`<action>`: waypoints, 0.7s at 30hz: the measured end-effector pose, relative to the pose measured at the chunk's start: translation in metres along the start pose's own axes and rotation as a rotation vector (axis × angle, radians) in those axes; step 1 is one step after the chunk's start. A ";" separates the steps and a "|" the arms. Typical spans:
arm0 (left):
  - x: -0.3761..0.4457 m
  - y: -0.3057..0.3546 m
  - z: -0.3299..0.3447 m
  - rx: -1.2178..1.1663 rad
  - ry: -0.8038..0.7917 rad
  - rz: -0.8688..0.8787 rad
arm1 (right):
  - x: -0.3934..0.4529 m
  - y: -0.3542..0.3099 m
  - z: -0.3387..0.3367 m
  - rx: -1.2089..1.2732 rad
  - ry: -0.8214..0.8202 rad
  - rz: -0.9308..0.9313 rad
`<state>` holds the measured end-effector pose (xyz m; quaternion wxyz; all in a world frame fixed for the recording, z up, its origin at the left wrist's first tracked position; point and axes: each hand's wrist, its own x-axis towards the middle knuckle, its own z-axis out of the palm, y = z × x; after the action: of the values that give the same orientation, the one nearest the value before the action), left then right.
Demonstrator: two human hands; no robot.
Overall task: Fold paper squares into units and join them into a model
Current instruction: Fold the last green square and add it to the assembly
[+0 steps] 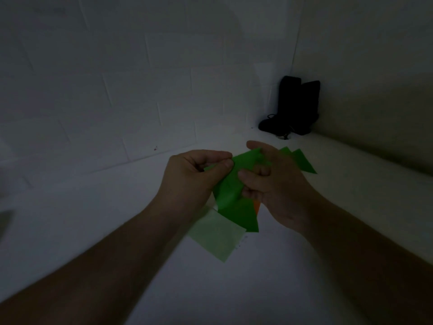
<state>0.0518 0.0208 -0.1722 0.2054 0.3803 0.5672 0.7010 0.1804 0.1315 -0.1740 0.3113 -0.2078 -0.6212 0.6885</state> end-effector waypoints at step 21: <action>0.003 -0.004 -0.001 -0.125 0.080 -0.067 | -0.009 -0.002 0.003 -0.237 -0.083 -0.104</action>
<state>0.0487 0.0229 -0.1748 0.2291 0.3191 0.5426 0.7425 0.1846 0.1231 -0.1728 0.2937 -0.1821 -0.7206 0.6011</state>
